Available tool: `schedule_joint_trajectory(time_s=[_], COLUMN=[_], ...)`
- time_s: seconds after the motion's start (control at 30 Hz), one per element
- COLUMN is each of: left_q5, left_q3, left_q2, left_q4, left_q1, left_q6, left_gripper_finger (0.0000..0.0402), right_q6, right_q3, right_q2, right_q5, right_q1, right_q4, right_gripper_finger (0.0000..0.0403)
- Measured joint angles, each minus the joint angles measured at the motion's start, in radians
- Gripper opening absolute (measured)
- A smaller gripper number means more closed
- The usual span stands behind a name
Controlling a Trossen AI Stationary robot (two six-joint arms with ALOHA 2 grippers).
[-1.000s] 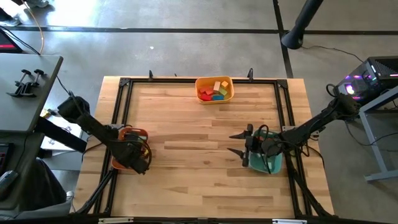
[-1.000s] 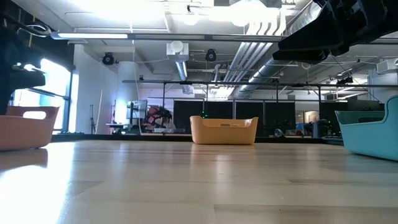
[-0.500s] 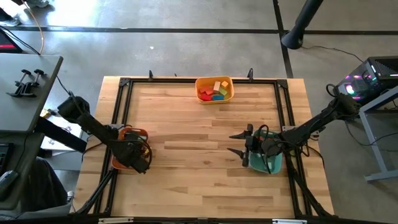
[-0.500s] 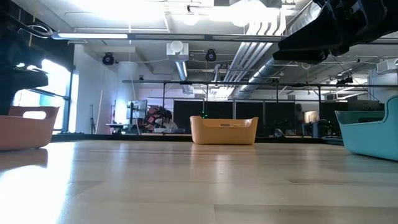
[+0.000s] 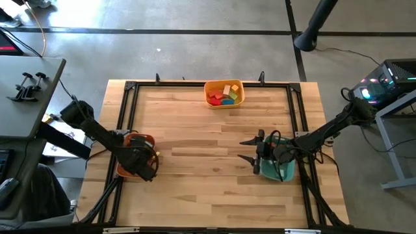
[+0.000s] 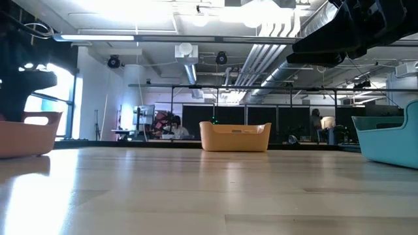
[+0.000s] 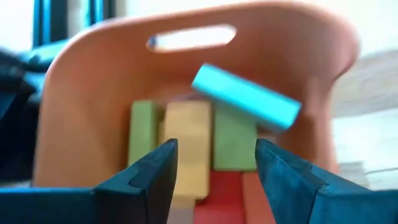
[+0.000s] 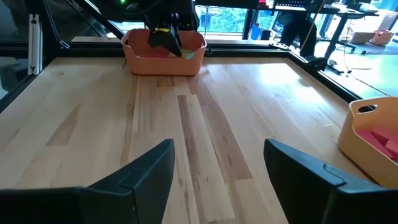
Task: Sort blocks by size
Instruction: Return to Home Position
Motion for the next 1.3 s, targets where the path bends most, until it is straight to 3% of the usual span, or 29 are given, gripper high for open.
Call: schedule_joint_trajectory(time_s=[0.13, 0.23, 0.4, 0.53, 0.7, 0.8, 0.9, 1.0, 1.07, 1.2, 1.3], left_q5=[-0.144, -0.342, -0.643, -0.727, -0.620, -0.517, -0.353, -0.148, -0.074, -0.058, -0.047], left_q3=[0.000, 0.000, 0.000, 0.000, -0.016, -0.041, -0.045, -0.045, -0.046, -0.045, -0.045], left_q2=[0.000, 0.000, -0.004, -0.047, -0.143, -0.178, -0.184, -0.185, -0.223, -0.368, -0.477], left_q4=[0.028, 0.138, 0.417, 0.631, 0.986, 1.262, 1.487, 1.653, 1.666, 1.542, 1.395], left_q1=[0.000, -0.006, -0.015, 0.007, 0.092, 0.187, 0.308, 0.419, 0.475, 0.565, 0.608], left_q6=[-0.002, 0.040, 0.263, 0.468, 0.991, 1.330, 1.560, 1.728, 1.766, 1.819, 1.843], left_gripper_finger=[0.0202, 0.0202, 0.0191, 0.0172, 0.0131, 0.0103, 0.0074, 0.0046, 0.0029, 0.0003, 0.0005], right_q6=[0.001, -0.004, -0.001, 0.042, 0.123, 0.161, 0.148, 0.071, 0.005, -0.035, -0.036], right_q3=[0.000, 0.000, 0.000, 0.000, 0.001, 0.001, 0.001, 0.001, 0.000, 0.000, 0.000], right_q2=[0.000, 0.000, -0.068, -0.221, -0.423, -0.467, -0.456, -0.434, -0.438, -0.521, -0.613], right_q5=[0.000, 0.000, 0.050, 0.063, -0.010, -0.063, -0.073, -0.150, -0.179, -0.143, -0.236], right_q1=[0.000, 0.004, 0.047, 0.085, 0.111, 0.138, 0.173, 0.199, 0.215, 0.200, 0.177], right_q4=[0.000, 0.000, -0.069, -0.220, -0.436, -0.473, -0.450, -0.448, -0.450, -0.496, -0.620], right_gripper_finger=[0.0245, 0.0245, 0.0245, 0.0242, 0.0206, 0.0170, 0.0131, 0.0092, 0.0066, 0.0018, 0.0004])
